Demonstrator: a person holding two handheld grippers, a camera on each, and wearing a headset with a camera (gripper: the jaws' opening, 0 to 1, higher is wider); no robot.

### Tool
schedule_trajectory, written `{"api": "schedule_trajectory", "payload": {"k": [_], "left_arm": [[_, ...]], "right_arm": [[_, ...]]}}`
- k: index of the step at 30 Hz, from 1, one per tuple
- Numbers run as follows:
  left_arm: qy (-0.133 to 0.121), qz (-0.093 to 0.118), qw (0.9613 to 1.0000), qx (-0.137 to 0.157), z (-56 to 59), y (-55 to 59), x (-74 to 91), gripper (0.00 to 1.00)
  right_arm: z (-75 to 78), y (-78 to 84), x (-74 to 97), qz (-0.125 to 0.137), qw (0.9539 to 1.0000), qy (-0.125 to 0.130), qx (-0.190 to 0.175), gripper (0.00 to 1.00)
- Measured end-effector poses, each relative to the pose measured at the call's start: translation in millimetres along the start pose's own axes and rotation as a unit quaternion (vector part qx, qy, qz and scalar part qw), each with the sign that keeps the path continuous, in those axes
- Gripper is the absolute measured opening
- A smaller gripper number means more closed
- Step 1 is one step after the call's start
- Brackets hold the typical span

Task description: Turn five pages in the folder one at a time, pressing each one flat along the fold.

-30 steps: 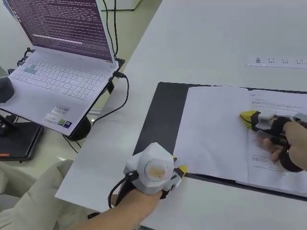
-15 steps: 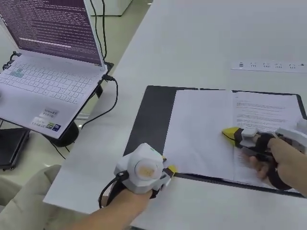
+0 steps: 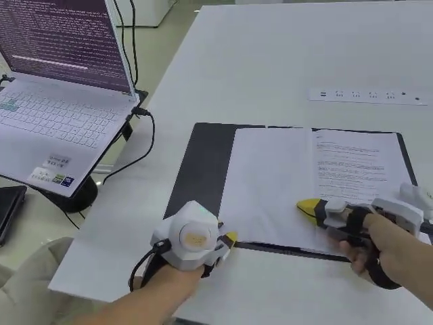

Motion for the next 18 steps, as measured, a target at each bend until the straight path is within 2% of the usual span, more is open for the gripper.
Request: {"api": "schedule_trajectory", "payload": {"k": [12,18], "left_arm": [[0.001,0.004,1.0,-0.002,-0.4,0.3,-0.4,0.18],[0.002,0.004,1.0,-0.004,-0.9,0.4,-0.6,0.18]], "right_arm": [[7.5,26.3,14.6,-0.017,0.9998,-0.001,-0.006,0.0],[9.7,46.6,23.9,-0.022,0.9996,-0.001,-0.019,0.0]]}}
Point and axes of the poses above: the centre of the closed fingertips' face, and the gripper's own axes: x roughly backward along the fingers, z roughly to its right, y roughly out of its underside, the point moved 9 cm from there along x, roughly backward along the fingers, and after that the axes turned 1 degree about -z, right-handed, at the moved point
